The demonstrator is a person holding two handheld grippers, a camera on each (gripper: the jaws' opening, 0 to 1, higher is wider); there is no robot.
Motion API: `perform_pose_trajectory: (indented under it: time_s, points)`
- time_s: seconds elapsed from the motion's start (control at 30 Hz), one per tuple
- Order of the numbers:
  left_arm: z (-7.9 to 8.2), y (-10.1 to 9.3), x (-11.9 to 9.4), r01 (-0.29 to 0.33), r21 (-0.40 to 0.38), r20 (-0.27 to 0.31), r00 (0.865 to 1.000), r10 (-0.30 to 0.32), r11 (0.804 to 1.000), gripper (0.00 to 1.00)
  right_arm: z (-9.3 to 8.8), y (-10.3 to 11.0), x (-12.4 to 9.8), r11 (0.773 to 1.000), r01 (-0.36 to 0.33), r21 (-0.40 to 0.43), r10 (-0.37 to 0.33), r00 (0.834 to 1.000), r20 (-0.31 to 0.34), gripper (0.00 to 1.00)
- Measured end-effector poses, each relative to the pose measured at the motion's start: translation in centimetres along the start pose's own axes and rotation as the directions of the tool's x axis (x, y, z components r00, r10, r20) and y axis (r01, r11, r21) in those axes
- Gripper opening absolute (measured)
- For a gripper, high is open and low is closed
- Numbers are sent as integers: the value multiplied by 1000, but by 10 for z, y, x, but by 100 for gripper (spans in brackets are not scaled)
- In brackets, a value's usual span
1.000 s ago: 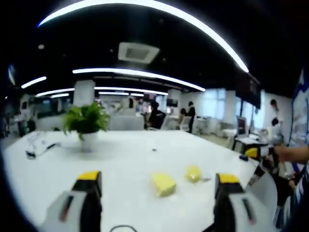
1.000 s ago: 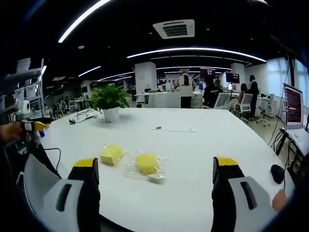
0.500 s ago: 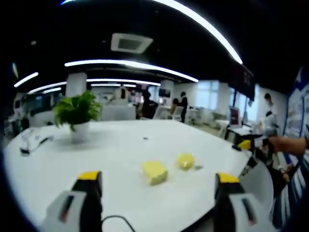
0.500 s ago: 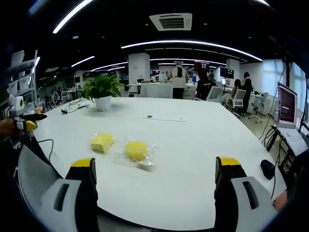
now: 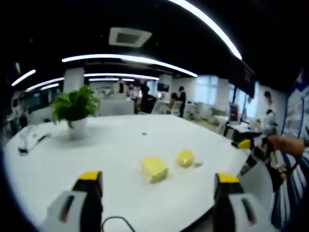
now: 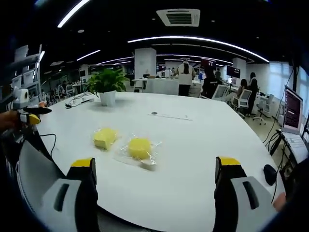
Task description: Compare the silicone blocks by pressing each to a similar depth, holding the contact briefly, and releasing to observe deformation and rebound differences across the visible hardness samples.
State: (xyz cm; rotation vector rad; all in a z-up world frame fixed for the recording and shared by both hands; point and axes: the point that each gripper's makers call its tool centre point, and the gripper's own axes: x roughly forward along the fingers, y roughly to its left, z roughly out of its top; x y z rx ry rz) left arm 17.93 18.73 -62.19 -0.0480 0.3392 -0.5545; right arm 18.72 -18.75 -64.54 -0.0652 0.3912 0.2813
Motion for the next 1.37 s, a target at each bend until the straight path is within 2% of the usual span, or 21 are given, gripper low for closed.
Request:
perform_pose_trajectory:
  time_s: [0.1,0.27,0.37,0.47,0.53,0.6,0.73,0.77,0.9,1.23,1.37]
  points:
    - [3,2,1,1,-9,17,1000,0,1000,99,-2,-1,0,1000,2,6,-2,1000,-1,96]
    - [6,-2,5,19,38,8,1000,-19,999,94,-8,-6,1,1000,2,24,-2,1000,-7,96]
    - [7,2,9,11,31,9,1000,-11,999,95,-17,-4,3,999,-8,-32,7,999,-31,96]
    - [8,-1,10,18,7,15,1000,-18,1000,93,-22,0,5,999,-23,-25,21,999,-47,96]
    - [3,2,12,21,-3,7,1000,-21,1000,94,-21,0,5,999,-29,-25,28,999,-34,96]
    - [-3,1,14,20,22,-22,1000,-20,1000,96,-21,-4,6,1000,-26,-15,26,999,-31,96]
    - [1,-1,12,13,39,2,1000,-13,999,99,-20,-3,7,999,-36,11,37,999,-29,96]
    - [0,0,12,7,32,5,1000,-7,999,99,-13,-2,6,999,-39,3,39,999,10,96]
    - [-2,0,9,-3,2,14,1000,3,1000,99,-19,0,8,999,-44,7,45,998,-32,96]
    - [-5,-12,12,-21,-6,-3,1000,21,1000,100,-25,2,11,998,-50,25,51,998,-36,96]
    - [-6,-15,14,-30,-10,-10,1000,30,1000,100,-18,2,12,999,-45,25,45,999,-8,96]
